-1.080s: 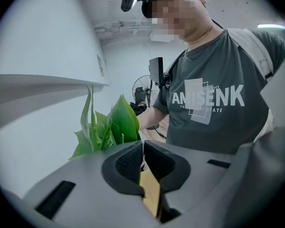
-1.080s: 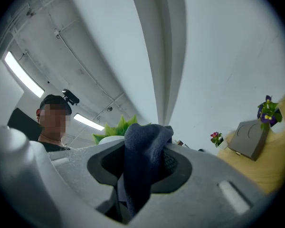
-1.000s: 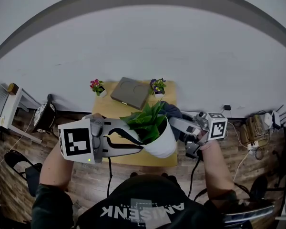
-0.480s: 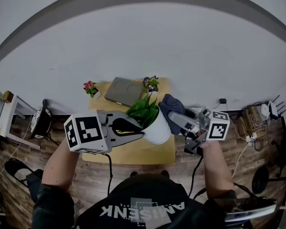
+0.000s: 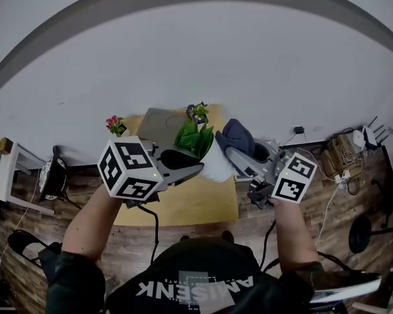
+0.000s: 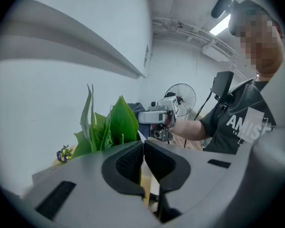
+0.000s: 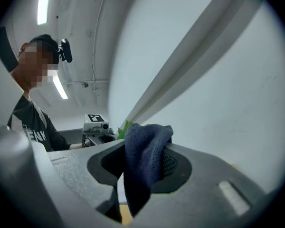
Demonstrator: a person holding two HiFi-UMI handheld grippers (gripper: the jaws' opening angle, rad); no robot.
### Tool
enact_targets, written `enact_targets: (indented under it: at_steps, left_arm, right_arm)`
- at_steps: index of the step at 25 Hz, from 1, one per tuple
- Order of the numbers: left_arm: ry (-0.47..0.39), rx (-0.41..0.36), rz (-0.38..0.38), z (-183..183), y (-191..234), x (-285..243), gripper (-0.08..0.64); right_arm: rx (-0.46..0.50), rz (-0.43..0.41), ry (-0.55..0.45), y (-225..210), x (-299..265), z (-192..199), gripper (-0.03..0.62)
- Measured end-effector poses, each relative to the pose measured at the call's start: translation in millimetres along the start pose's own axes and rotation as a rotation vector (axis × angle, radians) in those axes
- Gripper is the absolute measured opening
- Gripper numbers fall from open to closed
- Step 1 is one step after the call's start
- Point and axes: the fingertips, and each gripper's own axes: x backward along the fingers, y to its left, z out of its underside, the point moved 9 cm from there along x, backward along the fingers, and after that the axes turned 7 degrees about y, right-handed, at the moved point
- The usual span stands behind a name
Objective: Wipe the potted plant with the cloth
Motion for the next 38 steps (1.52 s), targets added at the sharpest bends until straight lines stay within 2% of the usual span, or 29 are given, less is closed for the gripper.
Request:
enact_targets:
  at_steps: [7,16,27,34,38]
  left_arm:
    - [-0.012,0.116,-0.022,-9.0,14.2,-12.7,0.012]
    - [-0.024,0.221,-0.045,-12.6,22.3,-22.9,0.009]
    - [-0.041,0.261,-0.091,-13.6,21.7,-25.2,0.008]
    - [-0.039,0.280,-0.098,-15.2,20.5,-27.9,0.006]
    - [-0.029,0.287,-0.104,-10.5,17.7,-31.9,0.006]
  right_arm:
    - [0.201,0.137,0.070,17.0,0.9,-2.9,0.126]
    - [0.350,0.189,0.164,33.4,-4.6,6.3,0.126]
    - [0.426,0.191,0.259,59.8,-11.7,26.9,0.126]
    - [0.430,0.202,0.322,66.3,-17.9,44.3,0.127]
    - [0.425,0.182,0.337,67.9,-24.0,56.9,0.127]
